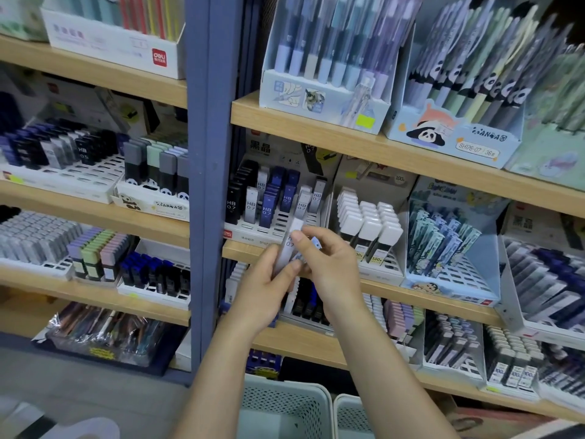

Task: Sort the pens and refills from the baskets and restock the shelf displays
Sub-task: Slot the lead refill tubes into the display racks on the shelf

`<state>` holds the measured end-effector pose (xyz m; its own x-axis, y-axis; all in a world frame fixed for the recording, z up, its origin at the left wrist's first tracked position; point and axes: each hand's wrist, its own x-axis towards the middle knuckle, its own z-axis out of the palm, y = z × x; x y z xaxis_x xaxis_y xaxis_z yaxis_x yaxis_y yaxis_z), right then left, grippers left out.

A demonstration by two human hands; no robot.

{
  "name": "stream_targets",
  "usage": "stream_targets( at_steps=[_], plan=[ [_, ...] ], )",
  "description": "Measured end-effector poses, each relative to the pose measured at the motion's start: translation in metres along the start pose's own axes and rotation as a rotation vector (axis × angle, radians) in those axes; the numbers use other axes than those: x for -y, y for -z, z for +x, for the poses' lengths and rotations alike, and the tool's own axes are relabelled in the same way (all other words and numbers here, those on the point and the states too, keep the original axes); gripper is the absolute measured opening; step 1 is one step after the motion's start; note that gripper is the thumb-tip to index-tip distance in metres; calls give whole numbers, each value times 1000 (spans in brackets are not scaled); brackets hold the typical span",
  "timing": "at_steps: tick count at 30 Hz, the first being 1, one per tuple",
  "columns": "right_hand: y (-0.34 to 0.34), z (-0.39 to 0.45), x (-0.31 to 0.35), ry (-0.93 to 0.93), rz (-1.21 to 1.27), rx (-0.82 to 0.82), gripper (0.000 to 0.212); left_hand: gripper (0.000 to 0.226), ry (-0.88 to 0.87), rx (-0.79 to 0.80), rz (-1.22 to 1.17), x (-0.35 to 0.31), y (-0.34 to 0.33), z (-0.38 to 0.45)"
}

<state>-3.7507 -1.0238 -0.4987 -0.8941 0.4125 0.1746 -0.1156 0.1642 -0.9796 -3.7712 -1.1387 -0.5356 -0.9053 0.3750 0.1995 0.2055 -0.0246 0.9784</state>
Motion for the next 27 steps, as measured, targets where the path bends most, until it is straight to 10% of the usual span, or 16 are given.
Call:
stream_targets(
  at_steps=[5,9,18,27],
  plan=[
    [4,4,7,-56,3,57,4,10,-1,67,-5,4,6,0],
    [6,2,15,-15,-27,153,37,11,32,120,-1,5,8,-1],
    [11,3,28,147,89,-47,10,13,91,-54,-24,15,27,3],
    [-8,26,13,61,92,-39,25,15,78,-159,-146,19,23,4]
  ],
)
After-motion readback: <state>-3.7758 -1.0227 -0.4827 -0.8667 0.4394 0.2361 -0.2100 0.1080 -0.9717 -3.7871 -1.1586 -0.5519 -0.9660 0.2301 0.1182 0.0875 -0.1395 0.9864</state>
